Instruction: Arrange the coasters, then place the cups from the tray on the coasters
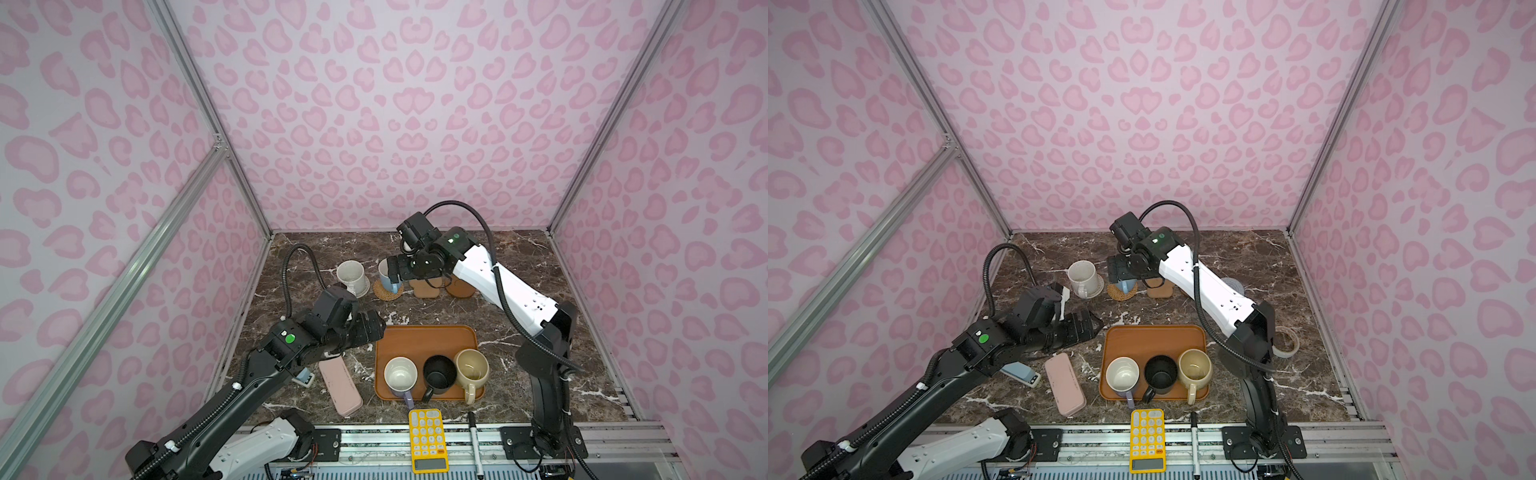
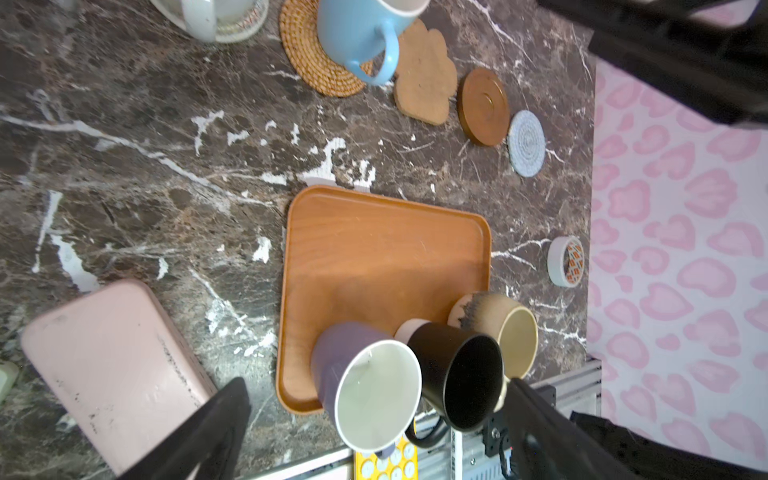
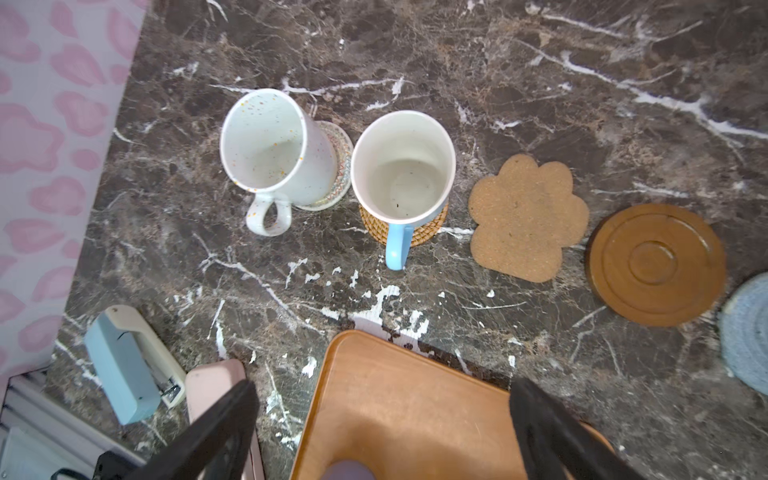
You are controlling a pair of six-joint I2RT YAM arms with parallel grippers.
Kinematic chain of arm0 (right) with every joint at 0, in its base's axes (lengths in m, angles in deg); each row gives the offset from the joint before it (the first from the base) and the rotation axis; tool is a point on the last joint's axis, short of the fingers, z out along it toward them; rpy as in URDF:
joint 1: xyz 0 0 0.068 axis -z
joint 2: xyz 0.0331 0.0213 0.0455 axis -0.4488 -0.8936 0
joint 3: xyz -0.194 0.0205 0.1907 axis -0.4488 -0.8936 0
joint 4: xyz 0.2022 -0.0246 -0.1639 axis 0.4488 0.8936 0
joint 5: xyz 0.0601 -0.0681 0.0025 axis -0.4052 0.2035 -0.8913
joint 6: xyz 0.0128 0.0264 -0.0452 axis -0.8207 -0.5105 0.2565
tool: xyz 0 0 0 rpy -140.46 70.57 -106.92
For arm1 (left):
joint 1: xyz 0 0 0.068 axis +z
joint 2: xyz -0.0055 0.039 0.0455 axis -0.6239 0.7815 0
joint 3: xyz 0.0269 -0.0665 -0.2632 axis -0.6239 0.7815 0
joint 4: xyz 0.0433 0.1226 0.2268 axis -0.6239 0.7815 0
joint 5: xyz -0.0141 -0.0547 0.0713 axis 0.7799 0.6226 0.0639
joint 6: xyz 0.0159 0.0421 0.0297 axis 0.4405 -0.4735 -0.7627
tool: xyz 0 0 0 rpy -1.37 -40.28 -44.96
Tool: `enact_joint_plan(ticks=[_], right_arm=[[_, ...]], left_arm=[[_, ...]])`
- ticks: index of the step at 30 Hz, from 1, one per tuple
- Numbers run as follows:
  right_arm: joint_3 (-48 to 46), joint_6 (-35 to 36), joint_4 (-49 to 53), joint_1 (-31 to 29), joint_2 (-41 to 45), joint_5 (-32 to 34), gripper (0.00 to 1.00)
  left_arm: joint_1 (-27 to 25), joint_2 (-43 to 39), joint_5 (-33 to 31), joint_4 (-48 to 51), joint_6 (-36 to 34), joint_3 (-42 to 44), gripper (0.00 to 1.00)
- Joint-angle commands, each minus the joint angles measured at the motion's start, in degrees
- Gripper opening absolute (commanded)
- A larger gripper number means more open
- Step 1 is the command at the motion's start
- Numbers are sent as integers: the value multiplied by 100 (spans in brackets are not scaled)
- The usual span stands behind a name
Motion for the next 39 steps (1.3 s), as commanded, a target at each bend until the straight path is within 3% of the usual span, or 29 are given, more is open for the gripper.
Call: enact_joint_plan(ticks=[1,8,20,29,39], right_arm=[[-492,148,-51,-7,382,50,96],[-2365,114,-628,0,1678,-70,97],[-4530,-31,-949,-37,3525,-319,98],[-5396,-53,-1226,-130,4353,-641,98],[-5674,-245,-1338,-174,4607,-694,97]], left_arm=[[-279,0,-90,187,355,45,97],[-1387,415,-883,446,981,26,97],[-2778,1164,-1126,50,1692,373,97],[-3246,1670,-983,76,1410,390,97],[-3289,2250,-1038,191,1588,486,100]])
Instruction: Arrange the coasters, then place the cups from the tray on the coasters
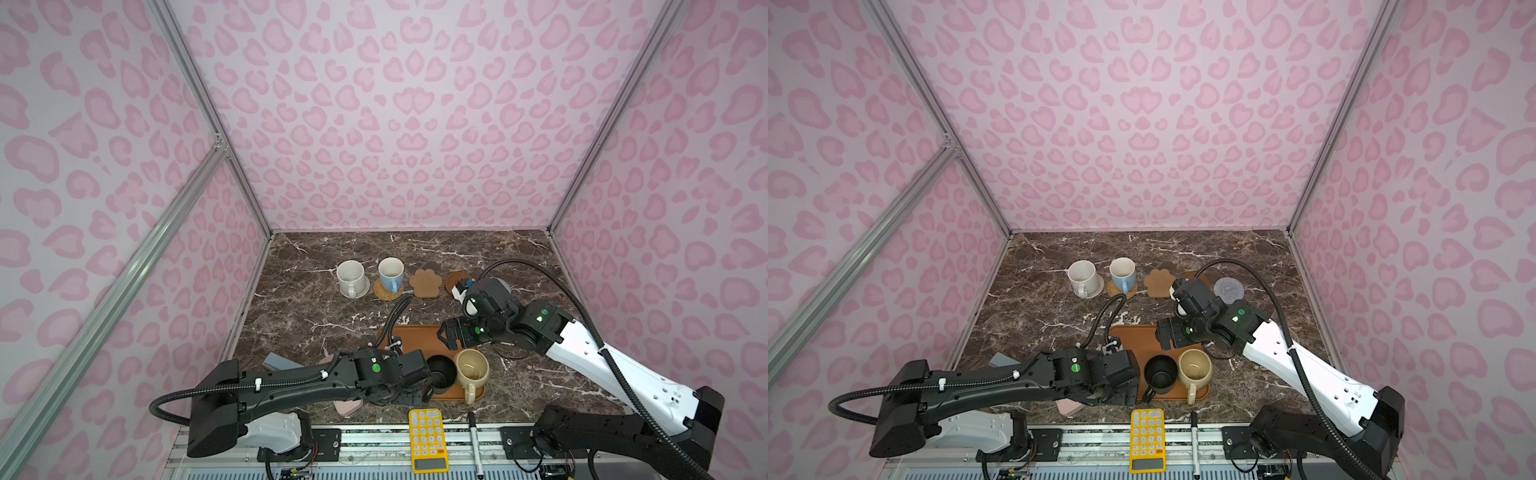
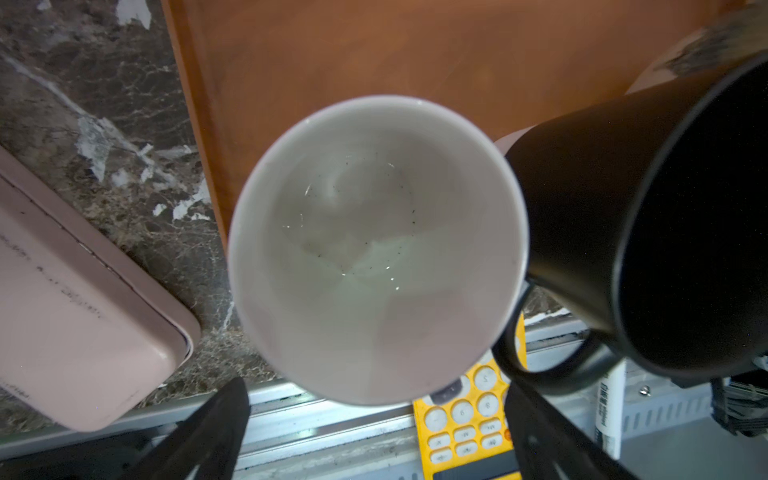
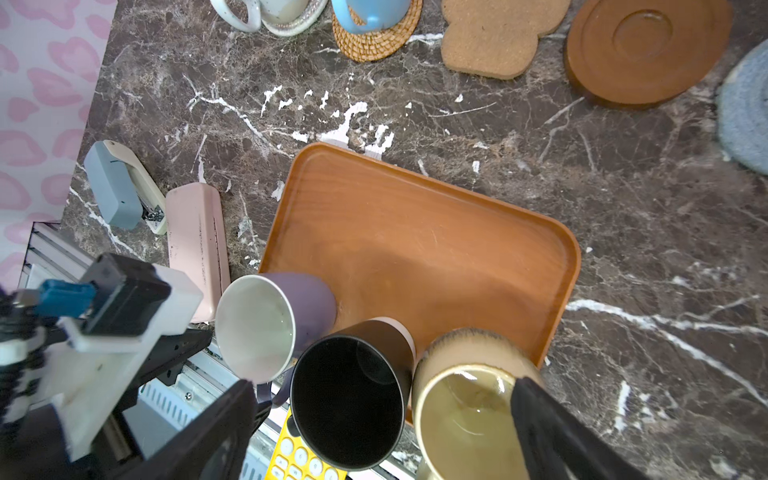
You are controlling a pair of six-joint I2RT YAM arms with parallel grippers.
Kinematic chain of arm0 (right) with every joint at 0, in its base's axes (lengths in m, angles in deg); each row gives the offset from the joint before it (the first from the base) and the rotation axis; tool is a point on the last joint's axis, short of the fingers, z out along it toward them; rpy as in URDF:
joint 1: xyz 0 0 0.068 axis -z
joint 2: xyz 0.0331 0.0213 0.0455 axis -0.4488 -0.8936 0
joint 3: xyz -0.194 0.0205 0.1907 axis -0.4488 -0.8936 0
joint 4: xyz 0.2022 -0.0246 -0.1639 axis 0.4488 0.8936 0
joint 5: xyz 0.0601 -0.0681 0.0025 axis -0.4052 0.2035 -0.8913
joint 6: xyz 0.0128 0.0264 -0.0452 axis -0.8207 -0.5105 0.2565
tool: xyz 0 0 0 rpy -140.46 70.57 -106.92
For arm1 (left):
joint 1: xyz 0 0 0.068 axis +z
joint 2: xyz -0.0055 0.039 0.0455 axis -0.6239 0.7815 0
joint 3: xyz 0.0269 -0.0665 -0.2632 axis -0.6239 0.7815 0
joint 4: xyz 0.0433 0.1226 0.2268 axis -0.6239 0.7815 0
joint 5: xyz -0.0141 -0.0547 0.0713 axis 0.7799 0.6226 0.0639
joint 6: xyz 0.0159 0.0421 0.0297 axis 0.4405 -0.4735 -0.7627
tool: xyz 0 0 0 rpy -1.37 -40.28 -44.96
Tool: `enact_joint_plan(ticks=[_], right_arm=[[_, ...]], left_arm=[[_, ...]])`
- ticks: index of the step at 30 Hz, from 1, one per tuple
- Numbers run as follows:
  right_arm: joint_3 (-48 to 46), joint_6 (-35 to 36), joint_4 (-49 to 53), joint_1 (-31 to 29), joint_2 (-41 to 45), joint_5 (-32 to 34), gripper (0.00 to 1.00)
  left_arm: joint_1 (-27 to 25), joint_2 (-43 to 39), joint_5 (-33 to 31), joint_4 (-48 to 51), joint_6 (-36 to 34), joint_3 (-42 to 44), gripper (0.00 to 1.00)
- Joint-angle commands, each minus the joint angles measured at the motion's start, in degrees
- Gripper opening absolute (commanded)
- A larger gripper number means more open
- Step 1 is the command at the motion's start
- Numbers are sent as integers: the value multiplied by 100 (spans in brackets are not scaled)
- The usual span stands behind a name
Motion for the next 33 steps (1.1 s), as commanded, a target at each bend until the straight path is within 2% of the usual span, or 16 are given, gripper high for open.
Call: enact_joint_plan(ticks=[1,6,10,13,19,22,33], right_arm=[[-92,-91,-154,-30,60,-29,97],[-175,-166,-183,-63,179,6,97],[-414,-221,-374,-126,404,-71,97],[-652,-278,-524,-125,639,-195,97],[-1051,-398,-627,-124,953,-204,98],[-1115,-448,-629,-126,1027,-145,98],[-1313,-510,-804,-135,1107,-203,98]], left_arm=[[-34,142,-154,133,105,32,99],[-182,395,-414,327,181,-6,96],[-228,486,-419,123,140,93,94],[-245,477,-508,111,83,61,89],[-255,286,-644,-135,-29,157,74],[-257,294,-599,-275,-104,199,59],[-251,457,-616,-297,-200,128,42]])
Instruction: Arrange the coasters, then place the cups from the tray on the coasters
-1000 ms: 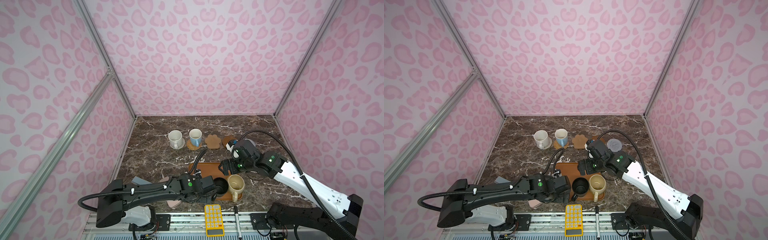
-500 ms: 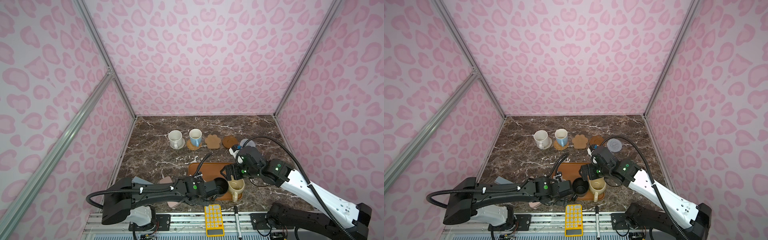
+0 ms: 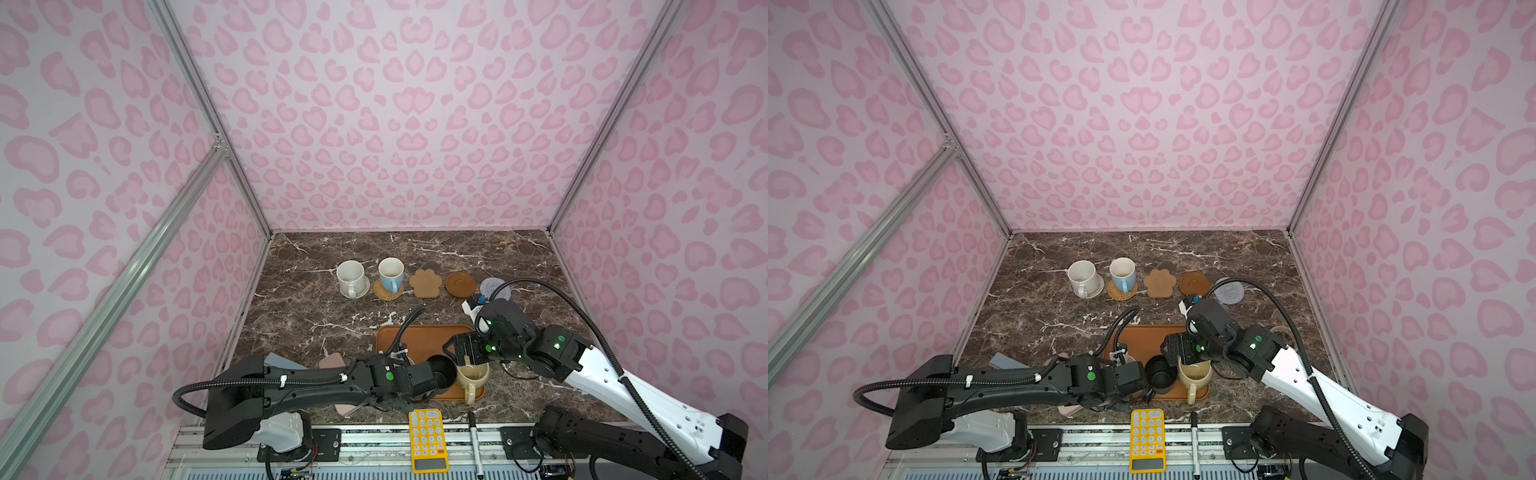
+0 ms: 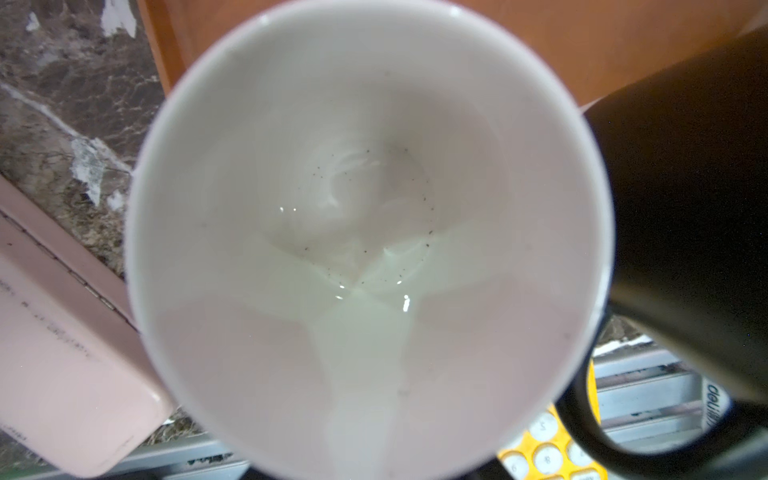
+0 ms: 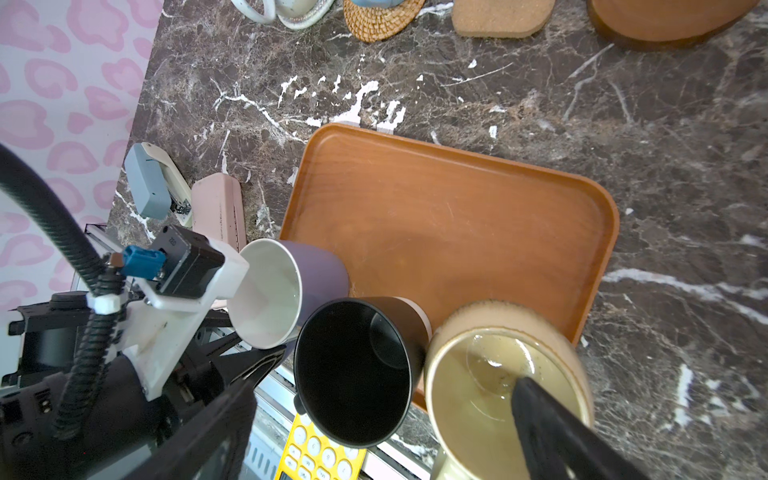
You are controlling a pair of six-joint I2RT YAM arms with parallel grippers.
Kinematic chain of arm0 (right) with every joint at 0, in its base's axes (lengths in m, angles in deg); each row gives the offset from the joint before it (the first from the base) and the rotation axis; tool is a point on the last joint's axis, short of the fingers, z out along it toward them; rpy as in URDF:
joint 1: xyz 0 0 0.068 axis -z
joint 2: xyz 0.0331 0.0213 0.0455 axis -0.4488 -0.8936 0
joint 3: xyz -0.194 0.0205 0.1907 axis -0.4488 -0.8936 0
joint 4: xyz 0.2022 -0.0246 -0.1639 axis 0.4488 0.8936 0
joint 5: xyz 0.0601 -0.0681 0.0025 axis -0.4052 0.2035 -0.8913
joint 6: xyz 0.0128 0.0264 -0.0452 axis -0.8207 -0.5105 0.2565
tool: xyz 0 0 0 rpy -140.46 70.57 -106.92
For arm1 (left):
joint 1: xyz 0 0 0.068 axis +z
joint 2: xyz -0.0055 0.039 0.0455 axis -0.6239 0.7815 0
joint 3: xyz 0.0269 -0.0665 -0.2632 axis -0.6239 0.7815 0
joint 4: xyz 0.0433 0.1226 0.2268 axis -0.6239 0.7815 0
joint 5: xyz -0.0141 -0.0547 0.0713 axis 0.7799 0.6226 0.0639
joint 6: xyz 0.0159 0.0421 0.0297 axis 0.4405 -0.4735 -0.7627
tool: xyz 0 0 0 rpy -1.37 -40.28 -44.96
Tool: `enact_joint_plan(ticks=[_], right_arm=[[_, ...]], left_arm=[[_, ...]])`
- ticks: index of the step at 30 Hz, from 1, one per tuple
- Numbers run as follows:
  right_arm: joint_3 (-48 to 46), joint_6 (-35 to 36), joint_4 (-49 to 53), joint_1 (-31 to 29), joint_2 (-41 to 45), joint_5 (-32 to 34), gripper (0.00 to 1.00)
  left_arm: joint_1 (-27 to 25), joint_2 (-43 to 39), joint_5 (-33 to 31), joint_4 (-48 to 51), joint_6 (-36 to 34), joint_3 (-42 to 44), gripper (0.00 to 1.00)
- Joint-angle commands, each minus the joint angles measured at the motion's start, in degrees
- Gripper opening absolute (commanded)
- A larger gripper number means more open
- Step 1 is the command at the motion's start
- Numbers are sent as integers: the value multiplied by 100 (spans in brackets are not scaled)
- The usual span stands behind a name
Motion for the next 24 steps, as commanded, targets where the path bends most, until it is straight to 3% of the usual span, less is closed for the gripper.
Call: enact_joint_plan(ticks=[1,7,8,10,20,24], right_arm=[[-83,-43,-189,-20,32,-15,98],[-219,-88,-281,-15,155,-39,98],[-213,-87,-291,-14,164,-36,98],[-219,-102,-305,-15,173,-25,98],[-335,-179,-369,-32,230,-35,98],[-400,-201,-404,-33,267,-13,98]], left_arm=[[-10,4,-208,-17,-11,-42,42],[1,43,-259,-126,-147,14,38],[-1,54,-285,-148,-177,28,32],[5,68,-346,-151,-208,54,29],[-50,136,-554,-306,-468,108,32],[-65,172,-618,-286,-485,91,27]])
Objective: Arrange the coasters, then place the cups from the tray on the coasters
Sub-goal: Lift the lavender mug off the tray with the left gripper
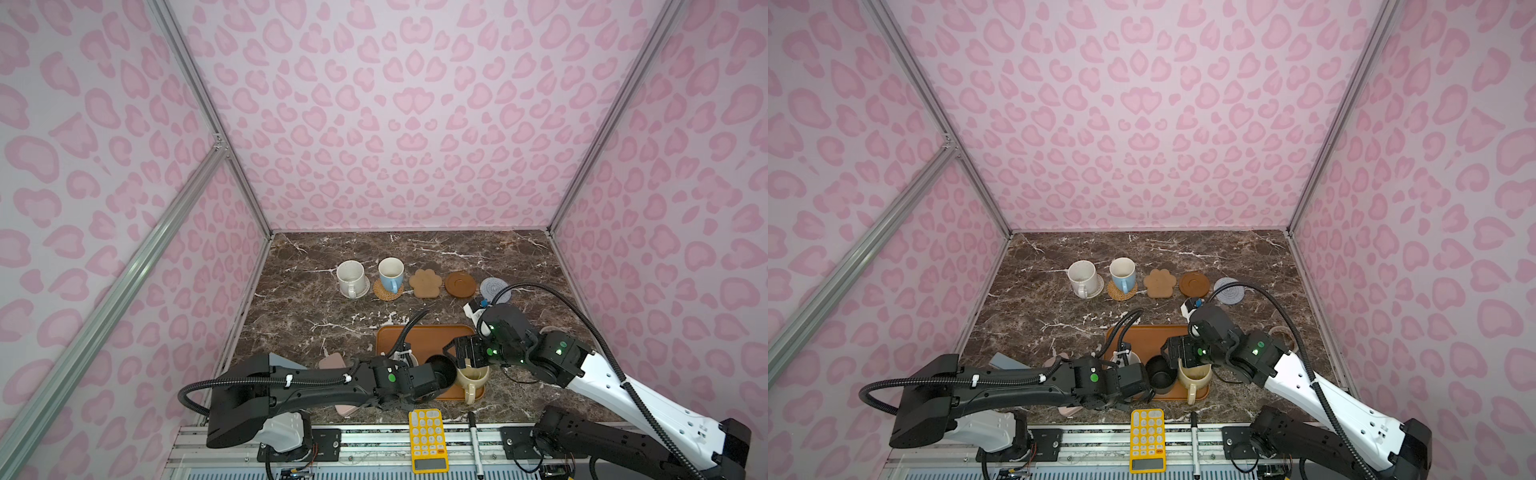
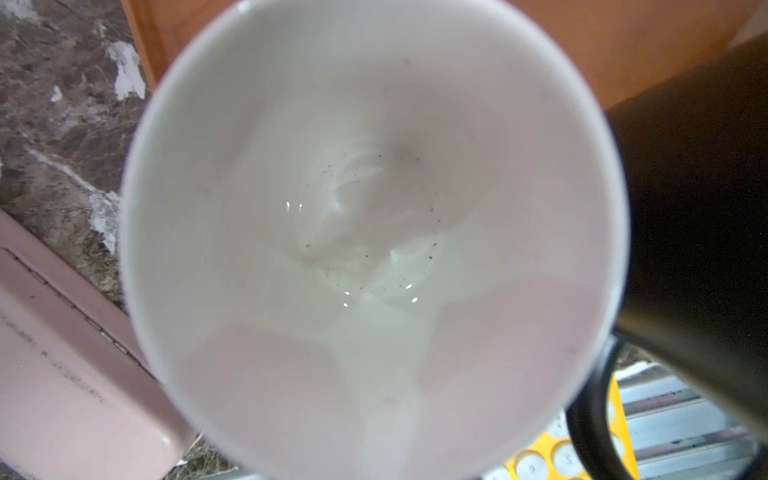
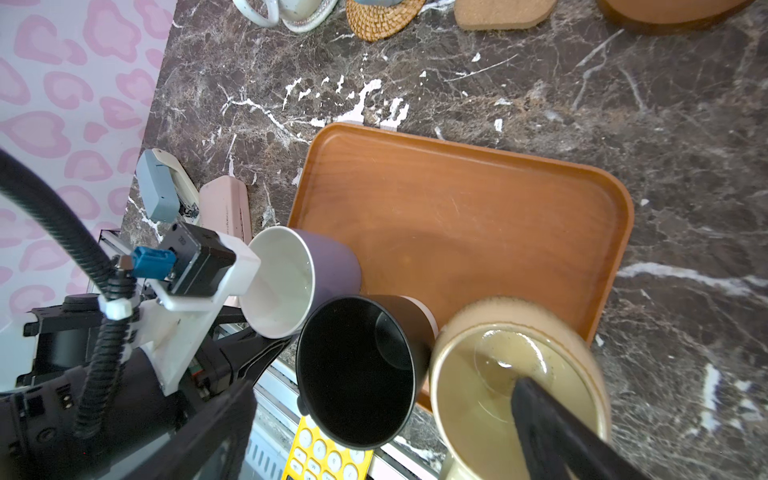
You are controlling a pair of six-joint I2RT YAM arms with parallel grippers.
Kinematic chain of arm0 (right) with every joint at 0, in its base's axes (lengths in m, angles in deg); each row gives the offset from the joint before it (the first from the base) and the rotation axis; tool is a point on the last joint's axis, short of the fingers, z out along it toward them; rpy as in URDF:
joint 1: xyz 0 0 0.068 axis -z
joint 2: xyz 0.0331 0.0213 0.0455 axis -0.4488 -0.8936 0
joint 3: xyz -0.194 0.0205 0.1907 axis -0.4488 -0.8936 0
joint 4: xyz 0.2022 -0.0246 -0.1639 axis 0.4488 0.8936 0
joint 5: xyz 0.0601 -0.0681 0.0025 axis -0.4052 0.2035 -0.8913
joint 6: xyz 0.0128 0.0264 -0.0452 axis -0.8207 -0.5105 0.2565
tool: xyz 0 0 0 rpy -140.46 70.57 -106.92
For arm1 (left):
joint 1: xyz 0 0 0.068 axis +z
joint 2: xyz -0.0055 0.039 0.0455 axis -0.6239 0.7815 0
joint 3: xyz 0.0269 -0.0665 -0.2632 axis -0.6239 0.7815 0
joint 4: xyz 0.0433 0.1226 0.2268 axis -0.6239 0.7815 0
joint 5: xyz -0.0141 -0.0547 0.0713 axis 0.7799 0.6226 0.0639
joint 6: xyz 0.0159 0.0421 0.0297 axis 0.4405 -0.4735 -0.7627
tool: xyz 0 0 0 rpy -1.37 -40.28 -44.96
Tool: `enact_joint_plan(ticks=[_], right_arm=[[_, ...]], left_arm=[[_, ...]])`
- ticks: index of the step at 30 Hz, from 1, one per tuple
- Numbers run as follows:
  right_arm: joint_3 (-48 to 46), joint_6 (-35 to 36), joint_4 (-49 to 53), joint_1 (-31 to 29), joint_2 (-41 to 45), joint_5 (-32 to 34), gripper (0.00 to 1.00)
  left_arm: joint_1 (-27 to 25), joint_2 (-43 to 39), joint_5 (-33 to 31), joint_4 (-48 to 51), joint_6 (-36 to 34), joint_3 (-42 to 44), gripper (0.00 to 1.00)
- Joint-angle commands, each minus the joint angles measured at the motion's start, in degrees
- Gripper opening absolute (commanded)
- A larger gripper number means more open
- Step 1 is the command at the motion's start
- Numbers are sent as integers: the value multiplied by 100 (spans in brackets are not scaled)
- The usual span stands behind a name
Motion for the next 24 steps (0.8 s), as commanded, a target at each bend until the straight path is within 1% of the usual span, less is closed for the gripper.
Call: enact_joint_plan(ticks=[1,8,13,19,24], right_arm=[[-75,-51,-171,-6,20,27,98],[-161,-20,-306,-6,-22,-39,98],[-172,9,-457,-10,-87,-100,98],[-129,84,-563,-13,-247,-153,98],[-62,153,-627,-10,-330,-198,98]], left_arm=[[-13,31,-212,-45,-57,7,23],[-19,-153,-363,84,101,70,3],[-22,-408,-589,291,308,97,3],[-20,-519,-933,643,408,-193,3],[101,-478,-925,856,452,-400,3]])
